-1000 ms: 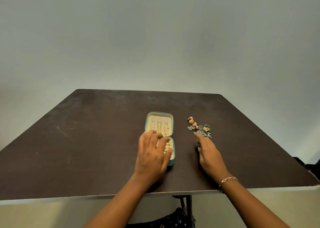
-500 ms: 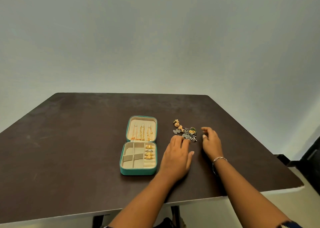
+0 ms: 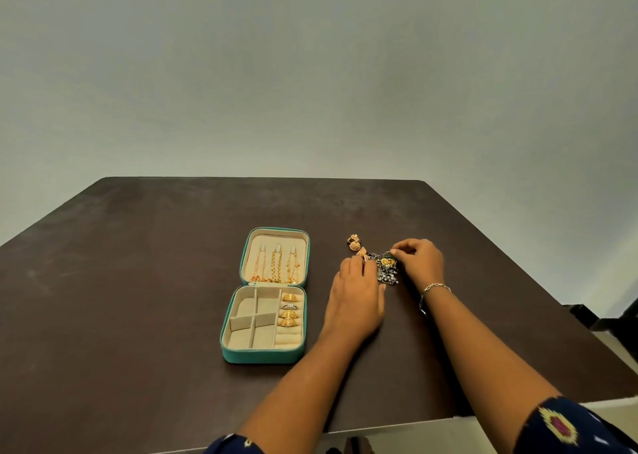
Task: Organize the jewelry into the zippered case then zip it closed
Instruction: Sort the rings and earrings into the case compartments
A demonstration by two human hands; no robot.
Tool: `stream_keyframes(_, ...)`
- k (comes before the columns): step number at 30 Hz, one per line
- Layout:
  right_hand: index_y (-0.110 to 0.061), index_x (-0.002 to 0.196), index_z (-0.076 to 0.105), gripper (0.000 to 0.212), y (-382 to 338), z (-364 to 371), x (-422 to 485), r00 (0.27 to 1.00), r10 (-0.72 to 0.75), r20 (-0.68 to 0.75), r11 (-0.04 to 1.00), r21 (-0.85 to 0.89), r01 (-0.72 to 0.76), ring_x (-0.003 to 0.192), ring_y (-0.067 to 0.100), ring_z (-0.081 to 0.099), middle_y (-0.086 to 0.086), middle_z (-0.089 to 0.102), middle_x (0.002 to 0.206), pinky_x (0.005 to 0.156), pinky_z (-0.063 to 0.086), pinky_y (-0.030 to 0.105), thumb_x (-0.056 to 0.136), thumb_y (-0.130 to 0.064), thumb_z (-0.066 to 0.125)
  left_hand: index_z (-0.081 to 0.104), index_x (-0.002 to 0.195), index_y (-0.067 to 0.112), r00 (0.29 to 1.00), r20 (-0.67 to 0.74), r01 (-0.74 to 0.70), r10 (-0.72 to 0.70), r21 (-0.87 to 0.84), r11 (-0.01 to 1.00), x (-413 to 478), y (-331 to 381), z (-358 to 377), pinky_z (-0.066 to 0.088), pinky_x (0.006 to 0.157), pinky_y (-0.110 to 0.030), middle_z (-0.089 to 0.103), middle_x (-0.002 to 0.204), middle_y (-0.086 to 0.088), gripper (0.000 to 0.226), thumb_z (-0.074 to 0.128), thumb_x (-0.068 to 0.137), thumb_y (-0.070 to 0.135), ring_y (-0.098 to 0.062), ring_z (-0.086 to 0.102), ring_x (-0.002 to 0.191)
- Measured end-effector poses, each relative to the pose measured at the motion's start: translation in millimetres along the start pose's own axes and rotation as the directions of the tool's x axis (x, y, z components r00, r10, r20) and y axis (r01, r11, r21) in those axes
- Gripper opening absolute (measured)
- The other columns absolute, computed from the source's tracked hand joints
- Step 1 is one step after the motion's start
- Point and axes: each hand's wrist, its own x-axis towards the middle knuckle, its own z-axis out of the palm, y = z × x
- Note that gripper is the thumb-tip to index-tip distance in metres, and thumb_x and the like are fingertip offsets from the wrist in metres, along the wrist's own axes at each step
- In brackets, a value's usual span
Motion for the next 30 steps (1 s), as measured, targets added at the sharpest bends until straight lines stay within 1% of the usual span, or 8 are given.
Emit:
stream_keyframes(4, -0.019, 0.075, 0.072, 0.004, 0.3, 0.6, 2.7, 0.999, -0.016, 0.045, 0.999, -0.05, 0.018, 0.081, 0.018, 0.061, 0.002, 0.068, 0.078, 0.07, 0.042, 0.025, 0.077, -0.017, 0.069, 0.055, 0.103, 0.008, 0.999, 0.033, 0.025, -0.023, -0.052, 0.998, -0.1, -1.4, -1.0, 0.05, 0.076, -0.037, 0.056, 0.107, -0.013, 0.026, 0.06, 0.082, 0.024, -0.029, 0.055, 0.099)
stream_keyframes(7, -0.021, 0.069, 0.067, 0.01, 2.0, 2.1, 2.7, 0.999, -0.014, 0.033, 0.999, -0.041, 0.015, 0.08, 0.021, 0.061, 0.005, 0.069, 0.079, 0.071, 0.045, 0.03, 0.076, -0.015, 0.067, 0.055, 0.103, 0.007, 0.999, 0.027, 0.026, -0.025, -0.042, 0.999, -0.7, 0.2, -2.5, 0.05, 0.077, -0.038, 0.055, 0.105, -0.013, 0.025, 0.058, 0.084, 0.023, -0.03, 0.054, 0.099)
stream_keyframes(12, -0.016, 0.072, 0.064, 0.012, 0.8, -2.3, -4.0, 0.998, -0.01, -0.065, 0.984, 0.176, 0.021, 0.073, 0.016, 0.058, 0.001, 0.063, 0.072, 0.068, 0.04, 0.025, 0.079, -0.006, 0.064, 0.054, 0.103, 0.008, 0.999, 0.038, 0.042, -0.039, -0.068, 0.997, -1.4, 1.2, -6.3, 0.048, 0.079, -0.039, 0.054, 0.107, -0.013, 0.022, 0.056, 0.086, 0.022, -0.03, 0.053, 0.1)
stream_keyframes(16, -0.018, 0.066, 0.063, 0.02, 1.4, -5.0, -9.0, 0.995, 0.021, -0.094, 0.938, 0.347, 0.013, 0.072, 0.015, 0.059, -0.002, 0.063, 0.069, 0.07, 0.045, 0.027, 0.077, -0.002, 0.066, 0.052, 0.108, 0.008, 0.996, 0.08, 0.05, -0.044, -0.078, 0.996, -1.1, 0.9, -8.8, 0.044, 0.084, -0.038, 0.051, 0.112, -0.012, 0.024, 0.049, 0.091, 0.024, -0.027, 0.049, 0.105)
stream_keyframes(20, -0.021, 0.063, 0.062, 0.025, 2.5, -8.8, -15.3, 0.996, 0.043, -0.083, 0.885, 0.465, 0.001, 0.074, 0.018, 0.06, 0.0, 0.065, 0.07, 0.073, 0.049, 0.032, 0.072, 0.001, 0.069, 0.056, 0.099, 0.009, 0.999, 0.038, 0.032, -0.029, -0.066, 0.997, -0.5, 1.0, -8.2, 0.049, 0.072, -0.037, 0.056, 0.1, -0.011, 0.021, 0.054, 0.085, 0.025, -0.029, 0.056, 0.092)
stream_keyframes(22, -0.018, 0.064, 0.063, 0.024, 3.7, -10.4, -20.4, 0.995, 0.069, -0.077, 0.867, 0.499, -0.021, 0.074, 0.02, 0.06, 0.002, 0.065, 0.07, 0.073, 0.049, 0.034, 0.071, 0.004, 0.069, 0.055, 0.103, 0.009, 0.997, 0.061, 0.043, -0.038, -0.084, 0.996, -0.1, 1.8, -10.1, 0.047, 0.076, -0.038, 0.055, 0.104, -0.011, 0.025, 0.045, 0.089, 0.027, -0.028, 0.054, 0.097)
stream_keyframes(25, -0.016, 0.063, 0.063, 0.025, 5.2, -13.9, -32.0, 0.993, 0.099, -0.066, 0.855, 0.517, -0.051, 0.073, 0.022, 0.06, 0.005, 0.065, 0.069, 0.072, 0.05, 0.038, 0.071, 0.006, 0.067, 0.053, 0.107, 0.008, 0.992, 0.11, 0.074, -0.058, -0.14, 0.987, 0.5, 2.0, -15.5, 0.044, 0.083, -0.039, 0.053, 0.111, -0.011, 0.024, 0.048, 0.091, 0.024, -0.028, 0.05, 0.104)
stream_keyframes(30, -0.017, 0.062, 0.062, 0.026, 4.2, -23.1, -66.3, 0.995, 0.089, -0.053, 0.86, 0.507, -0.051, 0.072, 0.022, 0.06, 0.008, 0.065, 0.071, 0.072, 0.049, 0.039, 0.072, 0.007, 0.067, 0.056, 0.102, 0.008, 0.99, 0.138, -0.005, 0.027, -0.158, 0.987, -2.9, 3.9, -22.2, 0.043, 0.083, -0.036, 0.055, 0.106, -0.009, 0.028, 0.048, 0.091, 0.032, -0.025, 0.051, 0.101)
